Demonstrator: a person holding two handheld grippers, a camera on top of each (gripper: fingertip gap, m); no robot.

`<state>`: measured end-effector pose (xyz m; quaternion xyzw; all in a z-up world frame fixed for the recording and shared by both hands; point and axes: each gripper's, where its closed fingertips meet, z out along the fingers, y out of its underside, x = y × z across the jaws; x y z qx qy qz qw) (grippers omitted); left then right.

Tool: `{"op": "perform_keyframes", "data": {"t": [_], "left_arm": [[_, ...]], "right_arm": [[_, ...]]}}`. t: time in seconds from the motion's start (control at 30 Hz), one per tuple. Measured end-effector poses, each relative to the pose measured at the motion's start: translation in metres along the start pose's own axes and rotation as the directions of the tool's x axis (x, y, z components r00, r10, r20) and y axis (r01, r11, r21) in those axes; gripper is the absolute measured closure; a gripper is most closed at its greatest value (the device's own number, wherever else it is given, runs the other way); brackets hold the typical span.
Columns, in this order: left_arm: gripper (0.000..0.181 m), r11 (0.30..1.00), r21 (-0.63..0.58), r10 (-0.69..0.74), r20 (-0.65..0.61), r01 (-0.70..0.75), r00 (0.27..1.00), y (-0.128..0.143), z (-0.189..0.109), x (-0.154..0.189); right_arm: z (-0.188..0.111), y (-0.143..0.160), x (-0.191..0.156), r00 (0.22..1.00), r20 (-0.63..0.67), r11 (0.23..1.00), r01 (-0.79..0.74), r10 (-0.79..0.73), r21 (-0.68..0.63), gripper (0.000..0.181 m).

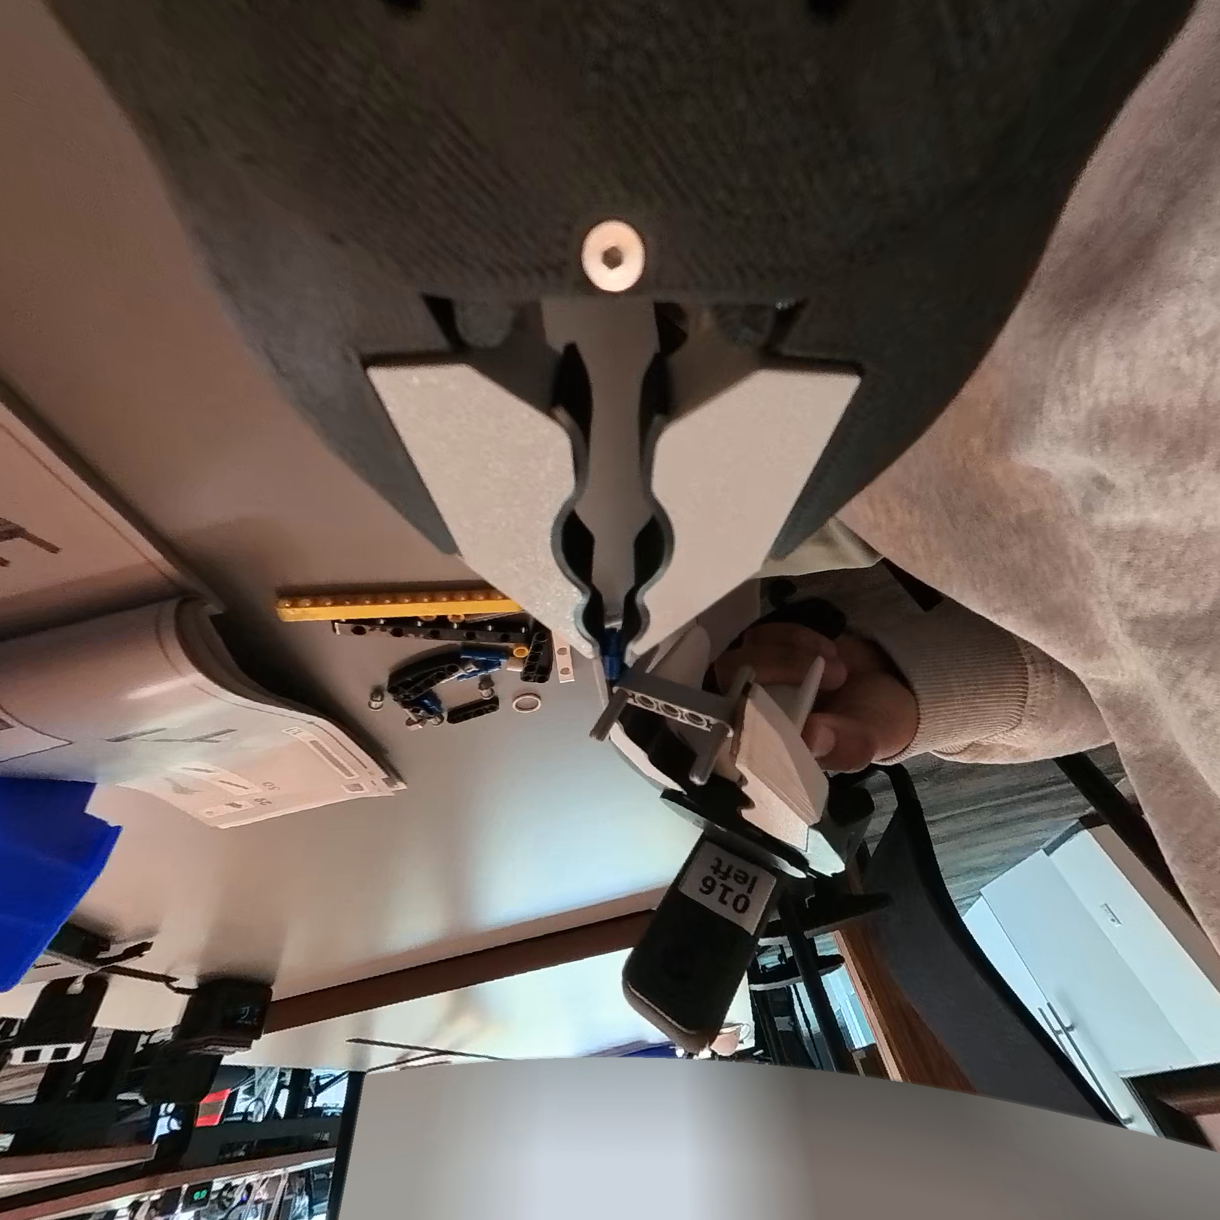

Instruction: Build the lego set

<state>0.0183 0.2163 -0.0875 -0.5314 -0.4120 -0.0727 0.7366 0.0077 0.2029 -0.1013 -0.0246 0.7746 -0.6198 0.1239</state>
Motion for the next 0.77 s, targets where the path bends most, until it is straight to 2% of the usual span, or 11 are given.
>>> {"op": "perform_keyframes", "data": {"t": [0.4, 0.77], "left_arm": [[0.143, 1.0, 0.001, -0.014, 0.014, 0.014, 1.0, 0.0, -0.001, -0.004], [0.143, 1.0, 0.026, -0.019, 0.016, 0.018, 1.0, -0.005, -0.007, -0.006]], "right_arm": [[0.002, 0.017, 0.009, 0.986, -0.085, 0.982, 0.131, -0.143, -0.134, 0.179], [0.002, 0.02, 0.014, 0.981, -0.106, 0.976, 0.143, -0.162, -0.164, 0.178]]}}
